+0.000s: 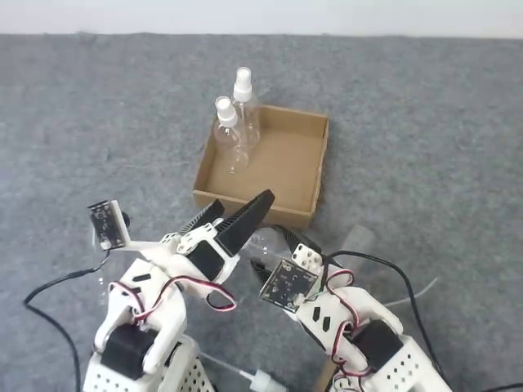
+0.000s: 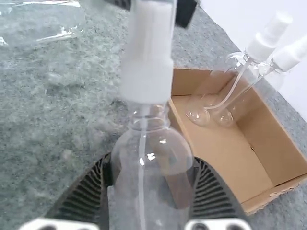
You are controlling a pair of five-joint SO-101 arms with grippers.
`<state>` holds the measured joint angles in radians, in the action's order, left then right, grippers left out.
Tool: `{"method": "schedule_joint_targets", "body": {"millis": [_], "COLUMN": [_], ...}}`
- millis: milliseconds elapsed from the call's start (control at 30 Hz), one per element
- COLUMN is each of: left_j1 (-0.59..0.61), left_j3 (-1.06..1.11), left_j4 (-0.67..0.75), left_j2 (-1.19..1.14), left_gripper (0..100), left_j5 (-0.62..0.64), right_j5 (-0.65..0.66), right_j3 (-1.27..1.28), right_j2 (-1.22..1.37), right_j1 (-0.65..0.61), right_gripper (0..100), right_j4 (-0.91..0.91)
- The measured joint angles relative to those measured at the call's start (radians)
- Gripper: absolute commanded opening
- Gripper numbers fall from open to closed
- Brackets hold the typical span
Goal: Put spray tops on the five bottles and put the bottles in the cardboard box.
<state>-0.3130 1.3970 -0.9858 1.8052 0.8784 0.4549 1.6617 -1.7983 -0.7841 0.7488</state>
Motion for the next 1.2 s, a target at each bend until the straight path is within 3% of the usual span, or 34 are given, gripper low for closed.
{"method": "schedule_joint_targets", "body": {"millis": [200, 667, 1000, 1200], "left_j1": [-0.031, -0.054, 0.078, 0.169], "left_j3": [0.008, 0.008, -0.052, -0.052], "left_j4": [0.005, 0.006, -0.035, -0.035], "left_j2": [0.000, 0.000, 0.000, 0.000], "left_gripper": [38, 38, 38, 38], "left_j5": [0.025, 0.028, 0.032, -0.014], "right_j5": [-0.006, -0.190, -0.199, -0.206], "right_j3": [0.000, 0.000, 0.000, 0.000], "right_j2": [0.000, 0.000, 0.000, 0.000], "right_j1": [0.002, 0.002, 0.005, 0.100], "right_gripper": [3.3, 3.4, 3.4, 3.3], "right_j4": [0.000, -0.074, -0.075, -0.075]}}
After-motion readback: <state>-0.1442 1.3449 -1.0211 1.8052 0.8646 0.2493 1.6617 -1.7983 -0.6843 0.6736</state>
